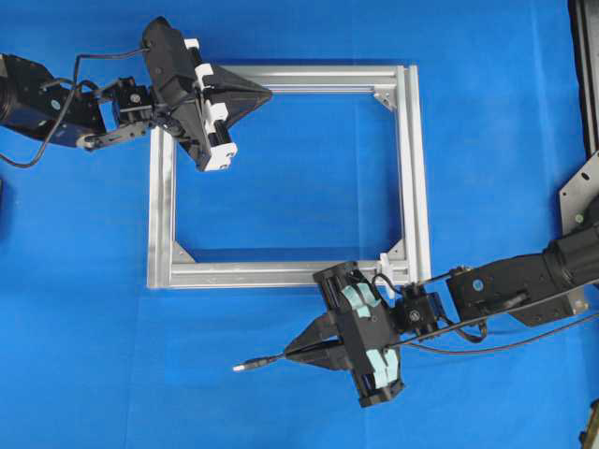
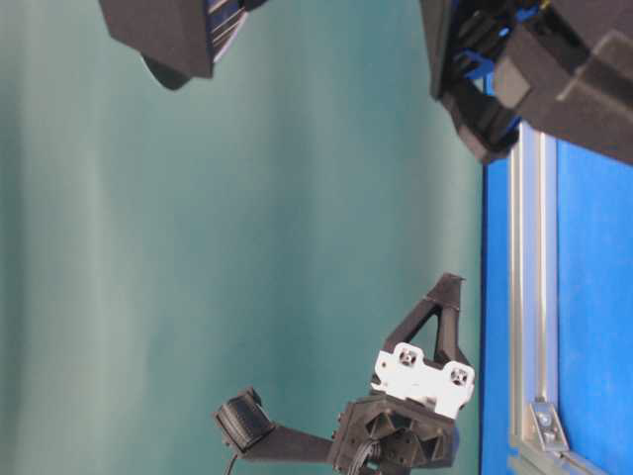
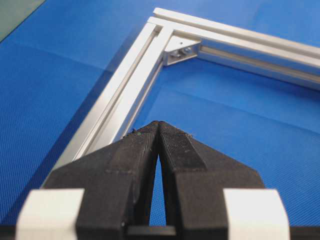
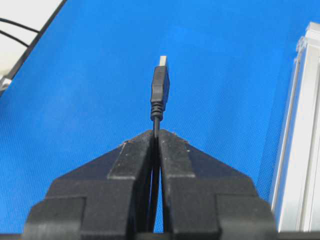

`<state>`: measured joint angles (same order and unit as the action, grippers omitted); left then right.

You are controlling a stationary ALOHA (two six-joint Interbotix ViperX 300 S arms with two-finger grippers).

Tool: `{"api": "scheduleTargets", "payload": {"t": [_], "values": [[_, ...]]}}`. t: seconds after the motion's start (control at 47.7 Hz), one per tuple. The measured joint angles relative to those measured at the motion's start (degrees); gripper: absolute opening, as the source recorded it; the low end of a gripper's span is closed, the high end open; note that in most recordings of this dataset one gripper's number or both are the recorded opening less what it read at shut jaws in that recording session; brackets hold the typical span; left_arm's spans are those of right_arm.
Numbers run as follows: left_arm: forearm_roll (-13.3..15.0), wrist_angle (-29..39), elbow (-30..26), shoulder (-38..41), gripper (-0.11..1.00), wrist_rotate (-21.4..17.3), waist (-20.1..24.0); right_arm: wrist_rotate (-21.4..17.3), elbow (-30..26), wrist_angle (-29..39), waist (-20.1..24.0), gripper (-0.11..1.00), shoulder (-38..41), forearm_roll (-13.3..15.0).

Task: Insert the wire through the string loop located on the right side.
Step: 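Close the right gripper on the cable just behind the USB plug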

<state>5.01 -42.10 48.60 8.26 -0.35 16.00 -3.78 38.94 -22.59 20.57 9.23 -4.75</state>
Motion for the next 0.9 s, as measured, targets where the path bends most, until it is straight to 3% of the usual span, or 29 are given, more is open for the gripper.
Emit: {"api": "scheduleTargets", "payload": {"t": [0.901], "values": [[0.0, 0.0, 0.0, 0.0, 0.0, 0.0, 0.0, 0.0, 0.8, 0.1, 0.0, -0.03, 0.0, 0.1]]}}
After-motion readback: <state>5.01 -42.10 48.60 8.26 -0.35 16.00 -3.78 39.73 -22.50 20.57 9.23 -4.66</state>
